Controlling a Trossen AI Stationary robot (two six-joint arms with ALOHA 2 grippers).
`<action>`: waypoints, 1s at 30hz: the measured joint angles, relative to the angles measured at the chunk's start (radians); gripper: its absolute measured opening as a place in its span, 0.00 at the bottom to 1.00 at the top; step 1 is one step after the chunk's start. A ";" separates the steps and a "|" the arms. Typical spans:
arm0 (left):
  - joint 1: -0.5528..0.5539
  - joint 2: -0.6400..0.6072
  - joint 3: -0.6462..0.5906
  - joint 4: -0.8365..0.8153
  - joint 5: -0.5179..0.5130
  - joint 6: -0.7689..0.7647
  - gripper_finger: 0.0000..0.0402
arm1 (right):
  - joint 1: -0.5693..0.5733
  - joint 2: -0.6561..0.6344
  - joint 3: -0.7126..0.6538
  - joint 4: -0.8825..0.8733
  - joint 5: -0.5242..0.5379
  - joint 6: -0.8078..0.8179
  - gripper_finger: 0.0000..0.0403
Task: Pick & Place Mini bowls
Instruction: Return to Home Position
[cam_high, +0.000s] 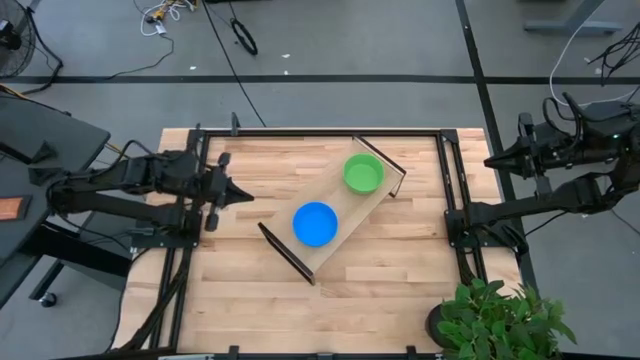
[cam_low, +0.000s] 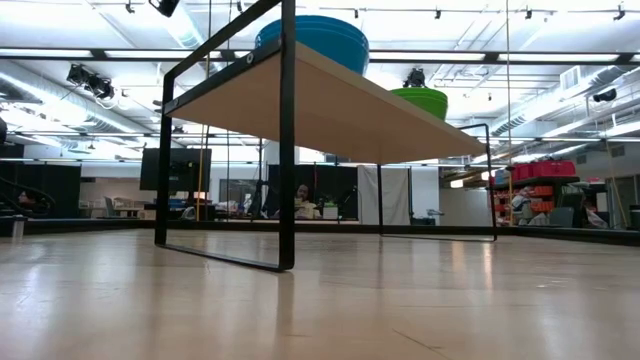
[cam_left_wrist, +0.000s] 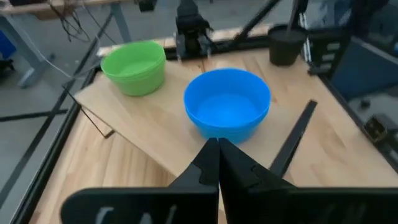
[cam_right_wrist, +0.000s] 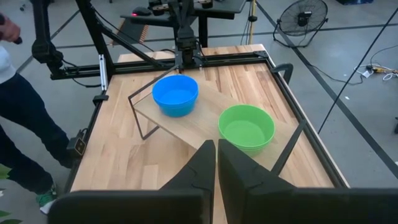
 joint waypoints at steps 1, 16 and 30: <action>0.000 -0.018 -0.018 0.021 0.001 -0.009 0.00 | 0.000 0.000 0.000 0.000 0.000 0.000 0.06; 0.000 -0.232 -0.262 0.376 0.047 -0.128 0.00 | 0.000 0.000 0.000 0.000 0.000 0.000 0.06; 0.000 -0.352 -0.445 0.684 0.123 -0.230 0.00 | 0.000 0.000 0.000 0.000 0.000 0.000 0.06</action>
